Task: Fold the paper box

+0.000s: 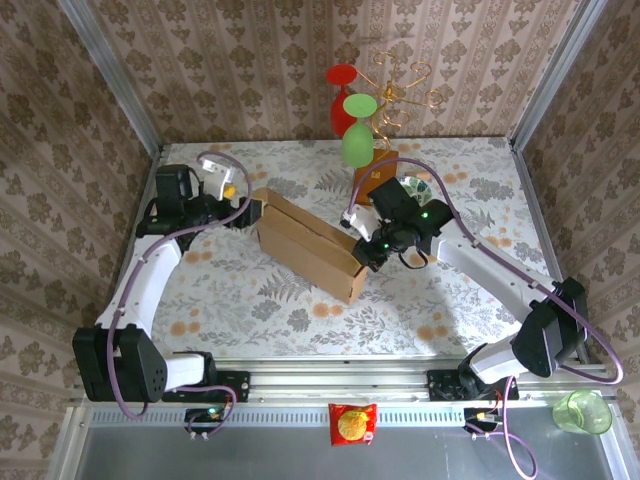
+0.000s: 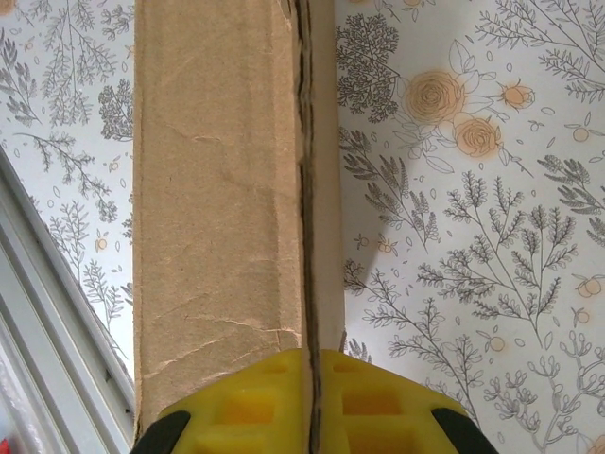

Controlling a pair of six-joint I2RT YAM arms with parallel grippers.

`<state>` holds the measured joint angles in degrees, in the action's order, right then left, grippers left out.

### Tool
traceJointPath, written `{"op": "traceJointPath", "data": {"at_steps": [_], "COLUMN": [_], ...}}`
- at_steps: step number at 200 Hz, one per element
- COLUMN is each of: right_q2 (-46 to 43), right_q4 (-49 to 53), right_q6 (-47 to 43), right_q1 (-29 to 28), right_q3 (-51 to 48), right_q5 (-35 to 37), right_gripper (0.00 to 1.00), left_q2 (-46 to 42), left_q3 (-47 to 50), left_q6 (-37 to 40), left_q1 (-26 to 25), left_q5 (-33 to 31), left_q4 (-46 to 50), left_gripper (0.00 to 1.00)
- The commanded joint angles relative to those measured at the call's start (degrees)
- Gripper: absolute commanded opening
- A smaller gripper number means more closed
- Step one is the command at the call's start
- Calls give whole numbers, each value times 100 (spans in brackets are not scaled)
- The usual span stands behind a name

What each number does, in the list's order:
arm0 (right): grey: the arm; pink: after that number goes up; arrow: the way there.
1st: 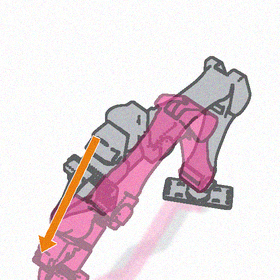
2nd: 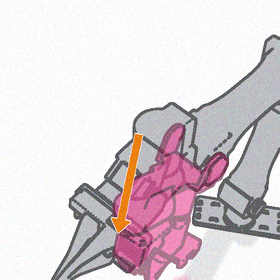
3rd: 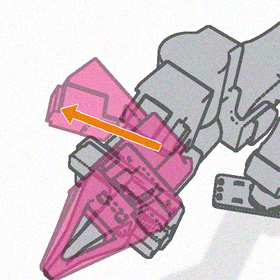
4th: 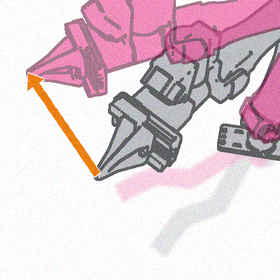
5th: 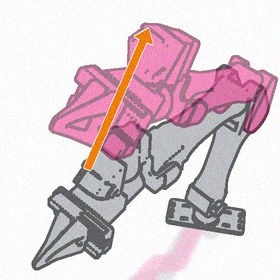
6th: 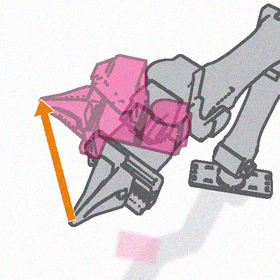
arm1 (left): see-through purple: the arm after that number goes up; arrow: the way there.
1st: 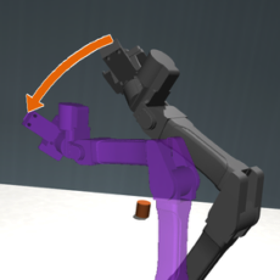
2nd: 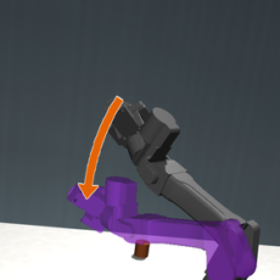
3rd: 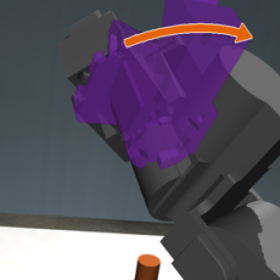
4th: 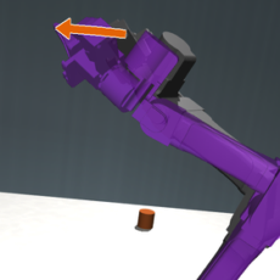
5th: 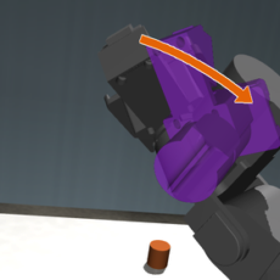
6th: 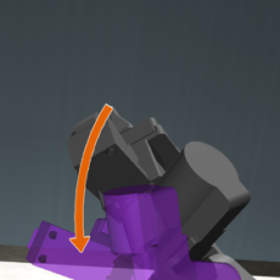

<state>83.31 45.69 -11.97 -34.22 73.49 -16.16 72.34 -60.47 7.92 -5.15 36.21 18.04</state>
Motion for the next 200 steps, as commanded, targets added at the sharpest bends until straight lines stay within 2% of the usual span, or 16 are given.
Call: {"op": "traceJointPath", "data": {"at_steps": [1,19,41,56,85,127,150,186,200], "right_q2": [-34,97,170,198,208,192,220,273,278], "right_q4": [141,198,142,142,150,177,192,197,204], "right_q6": [-366,-444,-455,-464,-473,-482,-491,-488,-493], "right_q1": [38,36,38,37,29,17,18,20,24], "right_q3": [-46,-22,-30,-37,-21,-21,-10,-11,-11], "right_q5": [-272,-183,-220,-223,-260,-299,-321,-396,-410], "right_gripper": [0,0,0,0,0,0,0,0,0], "left_q2": [77,134,385,647,960,1020,1243,1799,1914], "left_q3": [-262,-353,-710,-996,-1291,-1116,-1221,-1187,-1209], "left_q6": [748,894,1261,1500,1640,1612,1576,949,854], "left_q1": [38,40,35,36,23,96,220,527,559], "left_q5": [673,982,1056,976,966,596,898,2134,2306], "left_q4": [296,325,963,1451,1830,1375,1335,716,628], "left_gripper": [93,93,91,86,68,75,75,73,71]}}
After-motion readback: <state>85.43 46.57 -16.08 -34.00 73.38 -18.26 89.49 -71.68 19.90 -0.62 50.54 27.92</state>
